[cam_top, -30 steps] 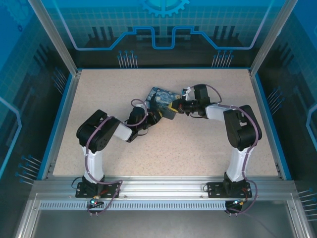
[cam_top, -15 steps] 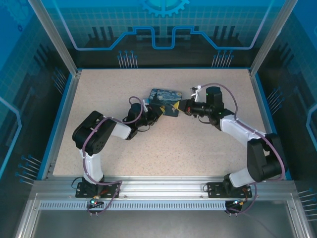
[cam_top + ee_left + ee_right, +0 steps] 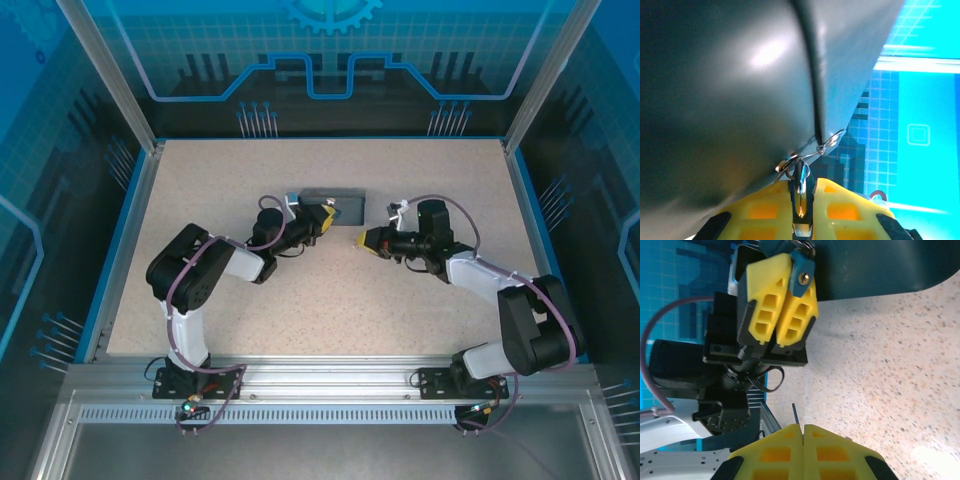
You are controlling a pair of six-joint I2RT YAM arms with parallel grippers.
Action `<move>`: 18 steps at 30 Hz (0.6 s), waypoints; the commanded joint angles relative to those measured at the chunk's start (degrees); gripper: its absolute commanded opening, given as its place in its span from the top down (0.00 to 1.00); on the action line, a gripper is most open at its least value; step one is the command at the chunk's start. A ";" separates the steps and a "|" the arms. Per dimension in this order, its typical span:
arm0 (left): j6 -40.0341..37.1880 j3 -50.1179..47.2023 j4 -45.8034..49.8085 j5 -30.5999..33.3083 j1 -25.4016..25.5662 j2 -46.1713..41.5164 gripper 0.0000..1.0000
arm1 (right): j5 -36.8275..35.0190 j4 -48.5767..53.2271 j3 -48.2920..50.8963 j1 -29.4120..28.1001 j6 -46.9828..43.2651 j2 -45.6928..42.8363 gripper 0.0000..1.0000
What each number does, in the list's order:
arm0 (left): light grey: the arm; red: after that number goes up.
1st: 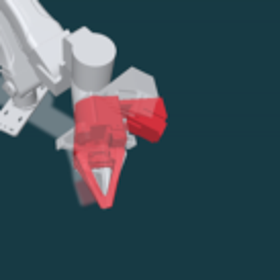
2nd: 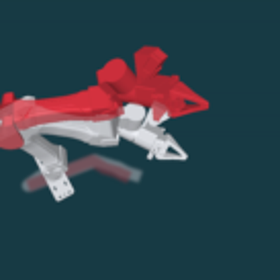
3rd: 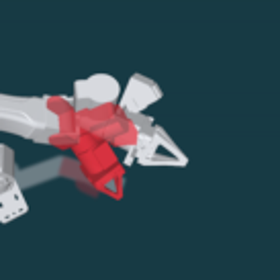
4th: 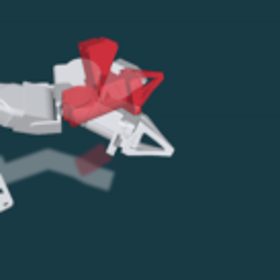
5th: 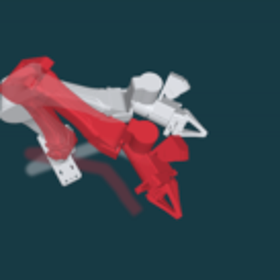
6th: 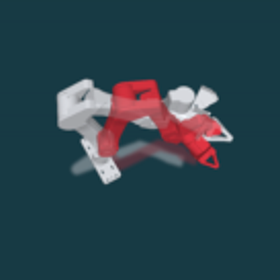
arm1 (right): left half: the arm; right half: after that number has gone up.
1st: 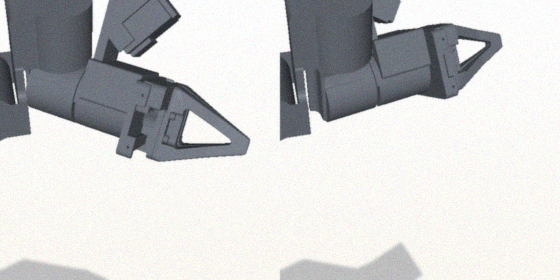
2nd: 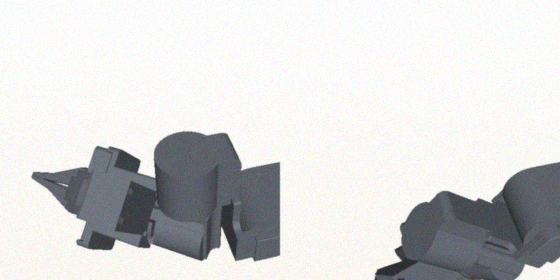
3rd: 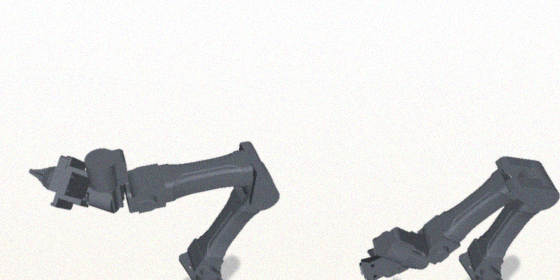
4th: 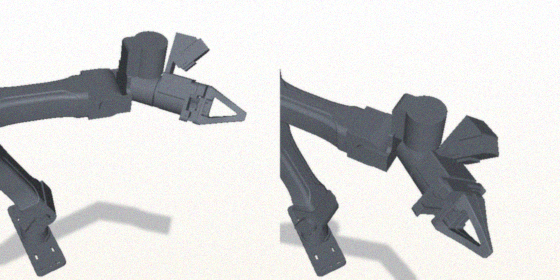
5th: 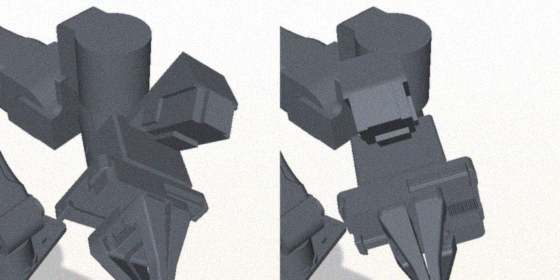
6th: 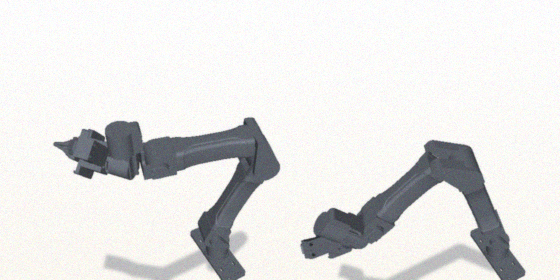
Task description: Unlock a padlock with a key
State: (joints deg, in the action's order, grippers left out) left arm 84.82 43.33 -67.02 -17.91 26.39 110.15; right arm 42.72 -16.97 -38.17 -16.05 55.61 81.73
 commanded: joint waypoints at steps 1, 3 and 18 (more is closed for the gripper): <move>3.78 0.37 -8.41 -1.24 -0.42 -0.07 1.00 | 2.12 -5.46 0.12 0.48 2.04 1.19 1.00; 4.32 0.49 -8.04 -1.55 -0.38 -0.45 1.00 | 2.57 -7.06 -0.30 0.43 3.02 2.26 1.00; 10.08 1.65 -11.51 -4.06 -0.42 1.43 1.00 | -1.80 -10.57 -3.57 0.10 10.85 5.22 1.00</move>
State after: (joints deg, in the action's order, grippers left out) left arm 92.77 43.35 -71.31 -20.73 26.35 110.69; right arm 42.30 -25.30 -40.03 -16.08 64.27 85.91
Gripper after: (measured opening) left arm 0.119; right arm 0.044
